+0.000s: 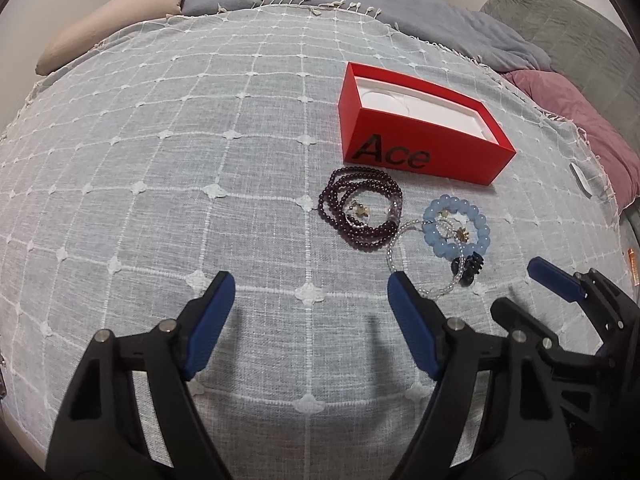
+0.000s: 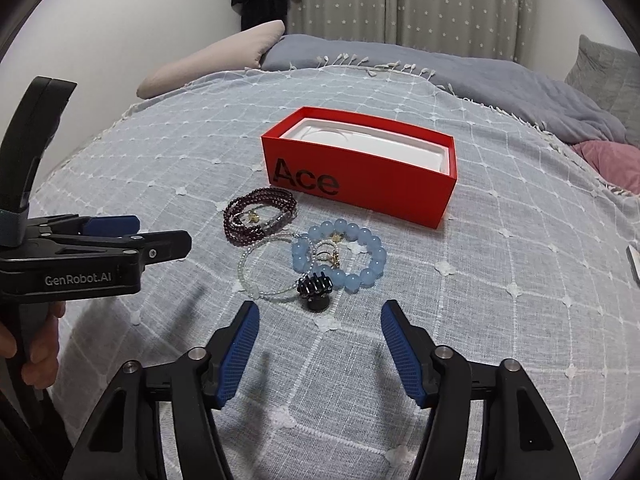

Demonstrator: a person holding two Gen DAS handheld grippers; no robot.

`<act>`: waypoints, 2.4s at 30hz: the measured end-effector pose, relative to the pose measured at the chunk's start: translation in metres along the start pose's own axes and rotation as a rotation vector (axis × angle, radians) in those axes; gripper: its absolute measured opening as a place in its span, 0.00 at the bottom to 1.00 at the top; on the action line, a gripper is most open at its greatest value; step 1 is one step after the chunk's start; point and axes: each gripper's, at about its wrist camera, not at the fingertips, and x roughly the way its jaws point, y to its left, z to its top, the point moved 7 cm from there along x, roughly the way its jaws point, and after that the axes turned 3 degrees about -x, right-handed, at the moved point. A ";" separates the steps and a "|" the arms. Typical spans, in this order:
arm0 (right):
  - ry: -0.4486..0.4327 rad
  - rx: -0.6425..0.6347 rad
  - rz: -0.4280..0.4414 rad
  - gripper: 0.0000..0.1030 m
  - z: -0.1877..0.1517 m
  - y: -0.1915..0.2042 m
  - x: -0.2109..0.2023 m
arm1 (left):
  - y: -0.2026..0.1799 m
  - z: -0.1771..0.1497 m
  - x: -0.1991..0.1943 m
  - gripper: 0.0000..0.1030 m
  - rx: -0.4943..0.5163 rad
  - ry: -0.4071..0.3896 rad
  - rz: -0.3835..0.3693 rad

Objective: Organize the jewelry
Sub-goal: 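Move both tools toward the bracelets lying beside the red box, then grasp the garnet bead bracelet with left tool while right tool grasps blue bracelet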

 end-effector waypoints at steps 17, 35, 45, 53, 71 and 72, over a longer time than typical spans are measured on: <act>0.043 -0.015 0.048 0.53 0.006 -0.002 0.022 | 0.005 0.010 0.019 0.62 -0.072 0.070 -0.120; 0.118 0.312 0.183 0.42 0.020 -0.067 0.050 | -0.002 0.062 0.066 0.46 -0.048 0.136 -0.158; 0.144 0.316 0.215 0.29 0.031 -0.060 0.064 | -0.019 0.062 0.073 0.13 0.059 0.130 -0.168; 0.161 0.277 0.167 0.11 0.033 -0.055 0.071 | -0.019 0.063 0.069 0.06 0.082 0.114 -0.160; 0.000 0.214 0.199 0.11 0.057 -0.045 0.032 | -0.007 0.064 0.068 0.34 0.007 0.151 -0.209; -0.009 0.208 0.202 0.11 0.058 -0.043 0.030 | -0.008 0.063 0.068 0.35 0.011 0.152 -0.205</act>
